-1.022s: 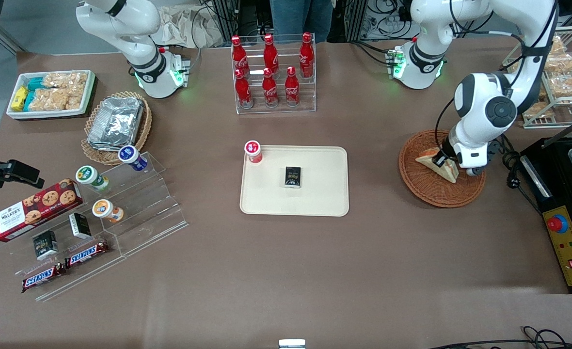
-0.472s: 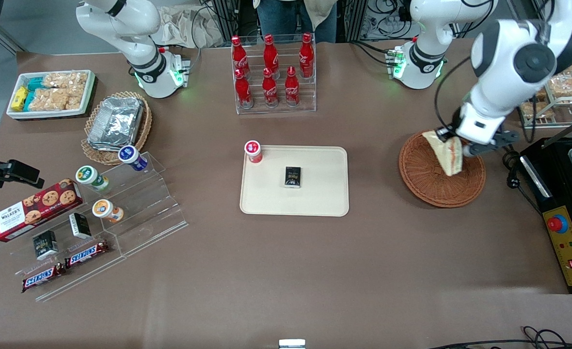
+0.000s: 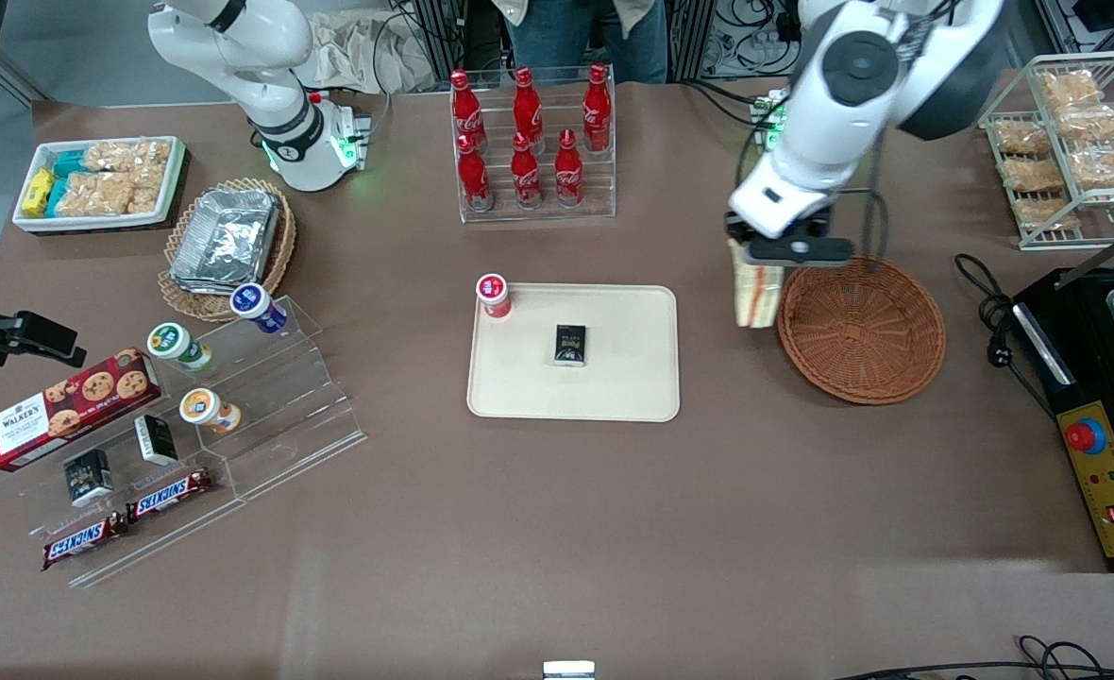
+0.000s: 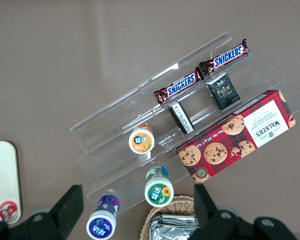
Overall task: Place sandwich from basket to tray
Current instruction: 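Carry the sandwich over the white tray beside the black box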
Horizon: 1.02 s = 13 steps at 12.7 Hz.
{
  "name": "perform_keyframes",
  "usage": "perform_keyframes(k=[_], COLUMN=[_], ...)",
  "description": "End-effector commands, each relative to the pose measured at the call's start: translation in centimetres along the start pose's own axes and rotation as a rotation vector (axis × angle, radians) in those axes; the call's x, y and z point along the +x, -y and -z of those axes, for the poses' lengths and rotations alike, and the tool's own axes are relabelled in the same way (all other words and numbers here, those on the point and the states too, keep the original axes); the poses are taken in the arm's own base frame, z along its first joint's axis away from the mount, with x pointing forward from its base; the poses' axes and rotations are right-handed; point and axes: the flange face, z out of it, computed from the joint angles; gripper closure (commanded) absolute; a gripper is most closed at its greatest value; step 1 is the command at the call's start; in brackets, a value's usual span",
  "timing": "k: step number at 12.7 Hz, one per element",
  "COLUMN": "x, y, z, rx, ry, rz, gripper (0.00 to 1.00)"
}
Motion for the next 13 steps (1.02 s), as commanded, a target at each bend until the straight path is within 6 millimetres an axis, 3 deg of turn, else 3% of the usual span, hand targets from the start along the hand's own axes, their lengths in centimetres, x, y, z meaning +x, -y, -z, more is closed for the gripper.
perform_keyframes(k=[1,3,7,10,13], x=[0.9,0.7,1.7,1.7,1.5], y=[-3.8,-5.9,-7.0,-8.4,-9.2], z=[-3.5,-7.3,-15.5,-19.4,-20.9], rx=[-0.023,-0.004,-0.008,-0.012,-0.011], ry=[0.012,0.046,0.097,0.115,0.124], rz=[-0.068,-0.106,-0.087,-0.047,-0.036], gripper=[1.00,1.00,1.00,1.00,1.00])
